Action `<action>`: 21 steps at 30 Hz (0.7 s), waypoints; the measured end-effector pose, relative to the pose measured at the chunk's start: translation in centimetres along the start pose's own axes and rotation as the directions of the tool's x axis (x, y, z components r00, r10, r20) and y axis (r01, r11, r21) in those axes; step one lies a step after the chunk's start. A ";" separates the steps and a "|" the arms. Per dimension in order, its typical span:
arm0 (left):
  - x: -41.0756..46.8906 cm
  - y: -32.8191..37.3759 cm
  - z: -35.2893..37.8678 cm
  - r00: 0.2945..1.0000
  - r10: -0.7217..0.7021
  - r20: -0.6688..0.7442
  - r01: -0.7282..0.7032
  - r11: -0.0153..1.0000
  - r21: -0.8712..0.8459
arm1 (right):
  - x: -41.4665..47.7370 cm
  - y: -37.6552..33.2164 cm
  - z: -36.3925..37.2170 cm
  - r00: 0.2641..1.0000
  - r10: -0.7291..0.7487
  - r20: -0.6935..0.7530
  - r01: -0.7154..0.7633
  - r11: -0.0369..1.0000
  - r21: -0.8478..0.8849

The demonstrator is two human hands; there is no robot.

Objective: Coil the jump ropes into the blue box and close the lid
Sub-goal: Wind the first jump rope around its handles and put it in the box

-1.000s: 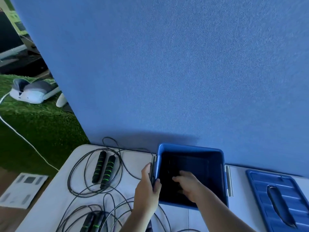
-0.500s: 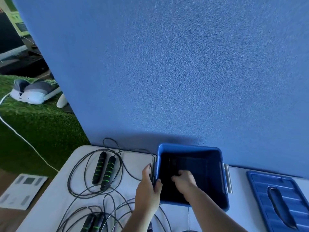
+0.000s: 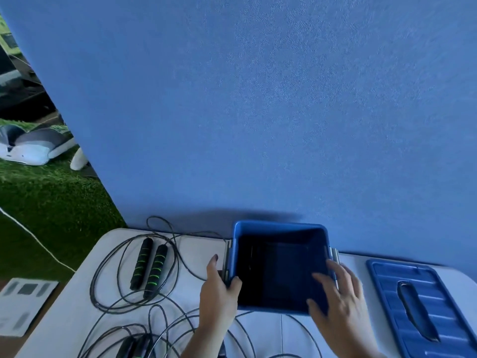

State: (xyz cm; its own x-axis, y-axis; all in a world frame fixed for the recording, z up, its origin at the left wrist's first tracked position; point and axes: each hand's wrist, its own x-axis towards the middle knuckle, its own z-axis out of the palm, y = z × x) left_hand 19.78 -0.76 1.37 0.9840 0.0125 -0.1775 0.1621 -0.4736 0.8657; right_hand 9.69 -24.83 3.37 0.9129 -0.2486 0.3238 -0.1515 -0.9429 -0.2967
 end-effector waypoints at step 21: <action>2.7 3.0 1.0 0.984 -0.180 0.007 0.180 0.984 0.008 | 1.3 1.9 1.7 0.947 0.274 0.167 -0.298 0.944 0.138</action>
State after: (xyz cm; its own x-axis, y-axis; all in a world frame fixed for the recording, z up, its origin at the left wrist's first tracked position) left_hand 22.88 -3.02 2.98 0.9381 0.0913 -0.3341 0.3363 -0.4704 0.8158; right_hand 11.27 -26.62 1.66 0.8862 -0.4572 0.0753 -0.3628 -0.7858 -0.5009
